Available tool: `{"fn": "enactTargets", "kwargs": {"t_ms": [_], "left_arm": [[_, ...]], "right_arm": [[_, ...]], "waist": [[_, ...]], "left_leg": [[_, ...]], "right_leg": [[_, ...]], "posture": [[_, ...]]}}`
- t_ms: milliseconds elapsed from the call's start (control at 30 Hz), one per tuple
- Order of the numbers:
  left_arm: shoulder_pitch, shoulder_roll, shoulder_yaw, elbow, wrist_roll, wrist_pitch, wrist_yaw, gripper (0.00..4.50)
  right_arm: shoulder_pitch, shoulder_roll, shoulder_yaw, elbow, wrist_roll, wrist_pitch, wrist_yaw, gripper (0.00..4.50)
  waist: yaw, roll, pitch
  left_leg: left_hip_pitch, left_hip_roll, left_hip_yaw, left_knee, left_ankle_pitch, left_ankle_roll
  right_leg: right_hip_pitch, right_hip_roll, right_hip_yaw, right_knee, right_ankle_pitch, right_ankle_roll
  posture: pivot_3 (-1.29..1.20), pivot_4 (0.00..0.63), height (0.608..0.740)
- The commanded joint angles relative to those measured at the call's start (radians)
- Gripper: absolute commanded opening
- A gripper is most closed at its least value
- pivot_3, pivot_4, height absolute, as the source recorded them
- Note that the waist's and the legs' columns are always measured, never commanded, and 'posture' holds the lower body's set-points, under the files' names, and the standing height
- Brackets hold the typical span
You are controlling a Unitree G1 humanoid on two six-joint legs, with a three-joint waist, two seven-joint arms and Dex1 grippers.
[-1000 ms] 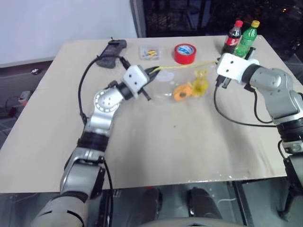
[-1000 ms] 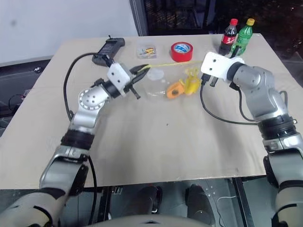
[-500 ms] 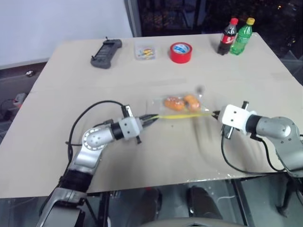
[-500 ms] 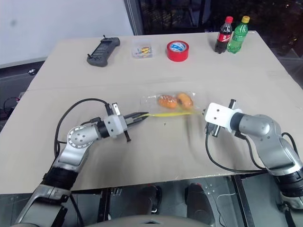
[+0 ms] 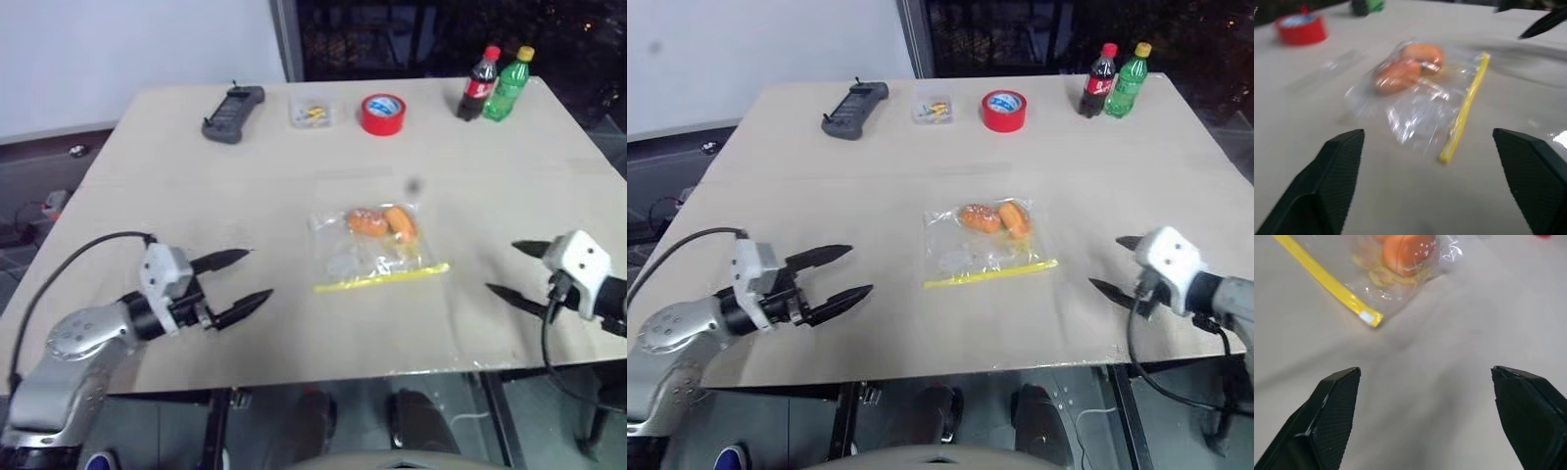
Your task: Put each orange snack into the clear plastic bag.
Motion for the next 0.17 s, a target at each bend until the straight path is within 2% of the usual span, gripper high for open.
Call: {"fn": "enactTargets", "kwargs": {"t_ms": [33,167], "left_arm": [[0.018,0.026,0.076,-0.052,-0.06,0.074,-0.02,4.48],[0.028,0.02,0.065,-0.051,-0.053,0.106,-0.054,4.48]], "right_arm": [[0.015,0.008,-0.063,-0.07,0.095,0.043,0.004,4.45],[0.021,0.013,-0.046,-0.08,0.104,0.042,-0.021,4.45]], "waist": [[0.0,0.0,0.0],[-0.001,0.0,0.0]], "left_leg": [[0.0,0.0,0.0,0.0,0.0,0.0],[0.001,0.0,0.0,0.0,0.0,0.0]], "right_leg": [[0.0,0.0,0.0,0.0,0.0,0.0],[0.001,0.0,0.0,-0.001,0.0,0.0]], "posture": [[0.0,0.15,0.74],[0.0,0.15,0.74]]}}
